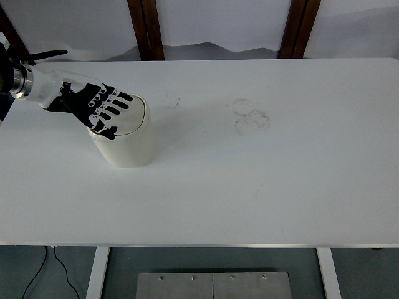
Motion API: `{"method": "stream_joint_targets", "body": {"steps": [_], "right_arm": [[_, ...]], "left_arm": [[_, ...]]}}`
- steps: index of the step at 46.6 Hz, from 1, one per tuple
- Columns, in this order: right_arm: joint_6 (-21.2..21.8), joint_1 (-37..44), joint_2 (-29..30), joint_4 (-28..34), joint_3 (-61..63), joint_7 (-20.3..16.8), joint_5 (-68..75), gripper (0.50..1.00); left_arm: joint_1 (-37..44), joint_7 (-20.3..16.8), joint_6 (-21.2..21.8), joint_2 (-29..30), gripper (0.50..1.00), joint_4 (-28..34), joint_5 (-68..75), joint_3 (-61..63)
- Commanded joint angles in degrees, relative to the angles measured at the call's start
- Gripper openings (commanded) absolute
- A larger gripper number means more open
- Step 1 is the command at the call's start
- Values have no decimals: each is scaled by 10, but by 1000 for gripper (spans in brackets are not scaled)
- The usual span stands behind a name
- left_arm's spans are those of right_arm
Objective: Open trash can
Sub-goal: 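Press the left hand's fingers down on the lid's front button, then lift the left hand away as the lid springs open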
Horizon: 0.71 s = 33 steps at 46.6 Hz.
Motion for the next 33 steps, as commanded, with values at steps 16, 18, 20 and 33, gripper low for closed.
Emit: {"method": "stream_joint_targets", "body": {"steps": [16, 18, 20, 33], "right_arm": [[0, 0, 0, 0, 0, 0, 0, 995], [0, 0, 0, 0, 0, 0, 0, 995], [0, 0, 0, 0, 0, 0, 0, 995], [0, 0, 0, 0, 0, 0, 0, 995]], "left_arm": [[4, 0, 1, -9, 1000, 0, 0, 12], [4, 0, 1, -9, 1000, 0, 0, 12], [4, 0, 1, -9, 1000, 0, 0, 12], [1, 0, 0, -7, 1000, 0, 0, 12]]}}
